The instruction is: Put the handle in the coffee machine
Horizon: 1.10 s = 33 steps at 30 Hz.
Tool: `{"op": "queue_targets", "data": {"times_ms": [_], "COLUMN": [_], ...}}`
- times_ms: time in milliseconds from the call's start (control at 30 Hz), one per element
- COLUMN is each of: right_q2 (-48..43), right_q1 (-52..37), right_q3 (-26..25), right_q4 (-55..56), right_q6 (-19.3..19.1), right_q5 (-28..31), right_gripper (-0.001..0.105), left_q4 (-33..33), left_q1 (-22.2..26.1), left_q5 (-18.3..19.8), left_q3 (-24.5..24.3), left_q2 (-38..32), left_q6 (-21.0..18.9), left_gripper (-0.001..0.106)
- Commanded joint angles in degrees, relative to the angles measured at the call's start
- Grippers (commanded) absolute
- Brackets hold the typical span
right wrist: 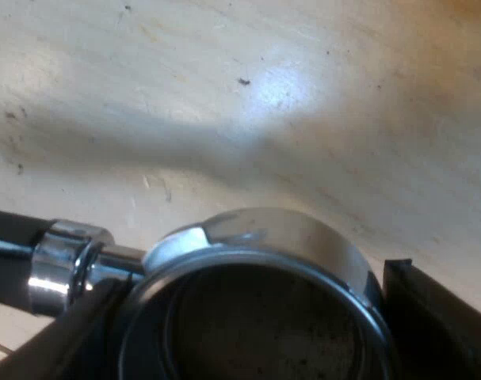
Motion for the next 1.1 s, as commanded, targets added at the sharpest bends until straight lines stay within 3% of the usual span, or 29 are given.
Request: {"op": "queue_targets", "data": {"times_ms": [33, 400, 633, 1000, 1100], "right_q2": [-0.9, -0.9, -0.9, -0.9, -0.9], "right_q1": [-0.1, -0.1, -0.1, -0.1, -0.1], "right_q3": [-3.1, -6.8, -11.2, -11.5, -11.5], "right_q4": [0.8, 3.9, 6.7, 7.3, 7.3], "right_q6": [0.1, 0.0, 1.4, 4.7, 4.7], "right_q5": [0.8, 1.3, 4.9, 4.2, 1.4], "right_gripper": [0.000, 0.000, 0.000, 0.000, 0.000], "left_q4": [-0.3, -0.3, -0.3, 0.0, 0.0], "left_q1": [-0.3, -0.3, -0.3, -0.3, -0.3], "left_q5": [0.3, 0.3, 0.3, 0.3, 0.3], "left_q3": [-0.3, -0.3, -0.3, -0.3, -0.3], "left_q2": [0.1, 0.1, 0.1, 0.1, 0.1], "left_q6": [0.0, 0.0, 0.0, 0.0, 0.0], "left_gripper": [0.070, 0.070, 0.070, 0.070, 0.070]}}
